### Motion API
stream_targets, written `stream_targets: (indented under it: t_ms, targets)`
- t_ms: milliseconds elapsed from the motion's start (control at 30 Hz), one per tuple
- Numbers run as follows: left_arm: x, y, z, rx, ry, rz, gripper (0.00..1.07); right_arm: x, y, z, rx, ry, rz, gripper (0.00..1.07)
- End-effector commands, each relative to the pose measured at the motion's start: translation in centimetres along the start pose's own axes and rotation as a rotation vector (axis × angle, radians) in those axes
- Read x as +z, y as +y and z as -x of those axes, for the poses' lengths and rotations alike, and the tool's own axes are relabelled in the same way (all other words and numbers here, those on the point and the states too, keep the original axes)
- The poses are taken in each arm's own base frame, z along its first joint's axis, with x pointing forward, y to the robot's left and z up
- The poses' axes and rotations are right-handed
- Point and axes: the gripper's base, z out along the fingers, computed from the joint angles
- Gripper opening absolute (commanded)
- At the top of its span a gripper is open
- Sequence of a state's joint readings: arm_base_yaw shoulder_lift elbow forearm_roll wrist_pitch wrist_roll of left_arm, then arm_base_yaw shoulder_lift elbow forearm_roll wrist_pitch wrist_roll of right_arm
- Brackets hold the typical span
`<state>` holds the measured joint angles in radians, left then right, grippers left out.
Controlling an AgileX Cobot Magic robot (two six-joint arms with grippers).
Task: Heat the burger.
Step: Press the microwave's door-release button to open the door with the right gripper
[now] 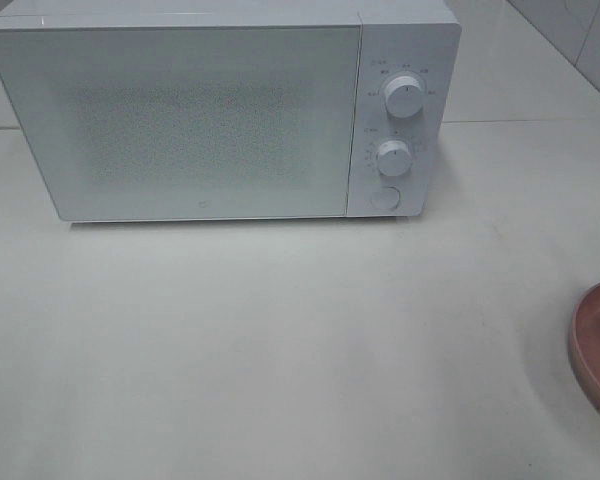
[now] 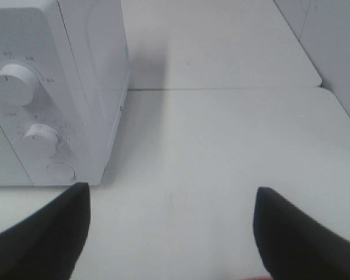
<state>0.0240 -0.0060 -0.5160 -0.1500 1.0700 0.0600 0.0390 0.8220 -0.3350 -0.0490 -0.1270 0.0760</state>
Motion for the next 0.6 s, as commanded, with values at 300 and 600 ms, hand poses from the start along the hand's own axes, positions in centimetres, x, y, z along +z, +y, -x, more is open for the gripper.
stream_targets:
  t_ms: [300, 600]
  targets:
    - [-0.2, -0.1, -0.2, -0.006, -0.015, -0.002, 0.98, 2.0, 0.2, -1.1, 0.036, -0.238, 0.033, 0.73]
    - [-0.2, -0.1, -0.2, -0.006, -0.015, -0.002, 0.98, 4.5, 0.8, -3.0, 0.025, -0.182, 0.063, 0.73]
